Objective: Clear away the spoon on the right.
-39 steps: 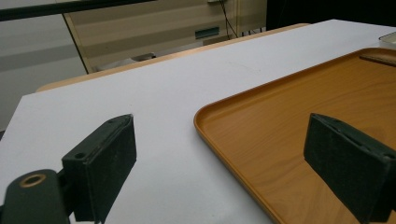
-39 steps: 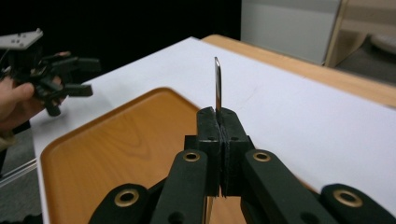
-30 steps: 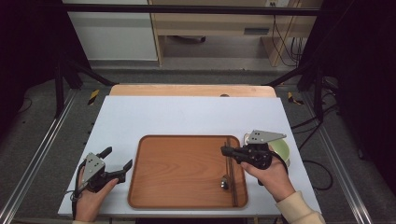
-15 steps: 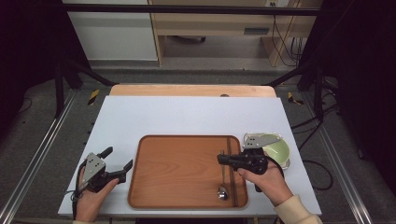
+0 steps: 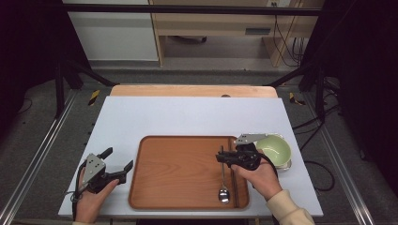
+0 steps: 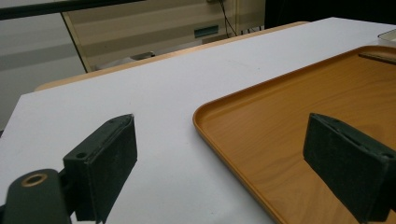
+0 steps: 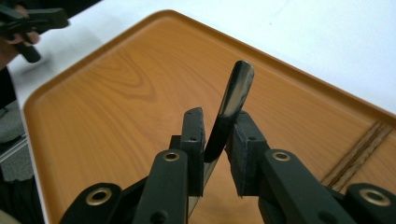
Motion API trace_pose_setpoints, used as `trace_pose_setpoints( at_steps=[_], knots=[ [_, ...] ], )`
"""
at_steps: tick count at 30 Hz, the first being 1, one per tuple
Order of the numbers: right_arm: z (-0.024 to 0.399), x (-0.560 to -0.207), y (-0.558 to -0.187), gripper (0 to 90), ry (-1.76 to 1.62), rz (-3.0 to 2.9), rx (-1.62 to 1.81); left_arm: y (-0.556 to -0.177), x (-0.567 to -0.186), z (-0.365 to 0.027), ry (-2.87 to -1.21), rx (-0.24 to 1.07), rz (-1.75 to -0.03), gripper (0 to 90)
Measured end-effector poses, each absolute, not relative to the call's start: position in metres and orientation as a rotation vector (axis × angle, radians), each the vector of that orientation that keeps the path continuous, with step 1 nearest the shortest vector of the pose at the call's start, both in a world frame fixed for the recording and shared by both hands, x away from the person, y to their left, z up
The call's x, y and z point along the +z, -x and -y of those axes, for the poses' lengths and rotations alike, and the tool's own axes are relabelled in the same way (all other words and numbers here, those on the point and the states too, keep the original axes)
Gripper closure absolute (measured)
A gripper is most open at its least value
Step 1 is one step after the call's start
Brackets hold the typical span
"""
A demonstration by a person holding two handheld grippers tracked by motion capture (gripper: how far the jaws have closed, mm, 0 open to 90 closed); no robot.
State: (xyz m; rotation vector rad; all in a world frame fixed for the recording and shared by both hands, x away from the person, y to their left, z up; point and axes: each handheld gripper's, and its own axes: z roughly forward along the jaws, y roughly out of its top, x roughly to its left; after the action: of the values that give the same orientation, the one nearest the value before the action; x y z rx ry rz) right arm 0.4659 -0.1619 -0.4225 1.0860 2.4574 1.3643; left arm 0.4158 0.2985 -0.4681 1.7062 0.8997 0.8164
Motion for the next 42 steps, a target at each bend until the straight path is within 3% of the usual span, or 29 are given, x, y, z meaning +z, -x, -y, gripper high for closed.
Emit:
trace_pose_setpoints(
  at_steps=[11, 42],
  knots=[
    [0.155, -0.433, -0.472, 70.6, -1.167, -2.454, 1.216, -0.416, -0.468, -0.298, -1.709, 0.817, -0.896, 9.5],
    [0.152, -0.441, -0.474, 65.9, -1.272, -2.423, 1.06, -0.416, -0.467, -0.299, -1.702, 0.818, -0.898, 9.8]
  ],
)
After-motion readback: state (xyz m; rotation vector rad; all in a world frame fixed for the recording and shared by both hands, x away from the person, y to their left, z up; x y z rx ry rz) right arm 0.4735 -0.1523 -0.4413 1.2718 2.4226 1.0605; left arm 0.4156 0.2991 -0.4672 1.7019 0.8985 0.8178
